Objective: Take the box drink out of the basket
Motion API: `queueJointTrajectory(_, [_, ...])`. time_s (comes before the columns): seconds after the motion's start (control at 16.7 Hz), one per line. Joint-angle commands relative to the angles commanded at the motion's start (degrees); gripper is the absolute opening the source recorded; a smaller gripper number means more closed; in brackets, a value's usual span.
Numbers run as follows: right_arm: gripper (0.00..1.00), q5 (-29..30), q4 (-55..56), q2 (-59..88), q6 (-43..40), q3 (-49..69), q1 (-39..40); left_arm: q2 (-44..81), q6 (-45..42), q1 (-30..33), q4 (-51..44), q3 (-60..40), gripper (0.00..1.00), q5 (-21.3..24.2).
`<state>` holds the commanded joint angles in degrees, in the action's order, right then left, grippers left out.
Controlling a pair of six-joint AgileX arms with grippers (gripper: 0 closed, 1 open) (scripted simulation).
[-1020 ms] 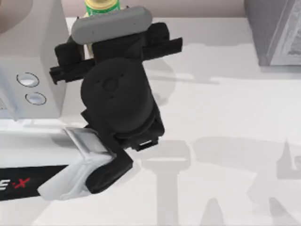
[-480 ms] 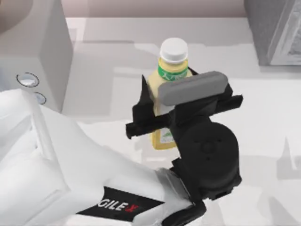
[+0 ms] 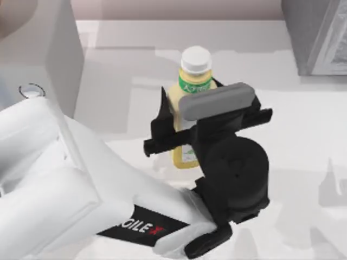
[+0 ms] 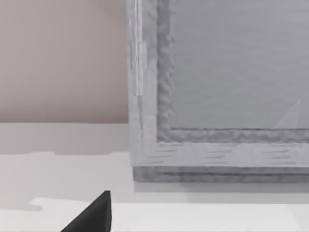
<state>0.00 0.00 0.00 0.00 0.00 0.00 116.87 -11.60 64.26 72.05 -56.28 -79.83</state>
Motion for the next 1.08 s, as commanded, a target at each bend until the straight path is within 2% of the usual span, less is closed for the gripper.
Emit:
queueJointTrajectory(0.24, [1.0,0.0,0.0,0.0,0.0,0.0,0.0,4.2,4.3,-3.5,0.1,0.1,0.0,3.6])
queueJointTrajectory(0.48, [1.0,0.0,0.0,0.0,0.0,0.0,0.0,4.3,4.5,-3.6,0.1,0.1,0.0,3.7])
queueJointTrajectory(1.08, [1.0,0.0,0.0,0.0,0.0,0.0,0.0,4.3,4.5,-3.6,0.1,0.1,0.75,3.7])
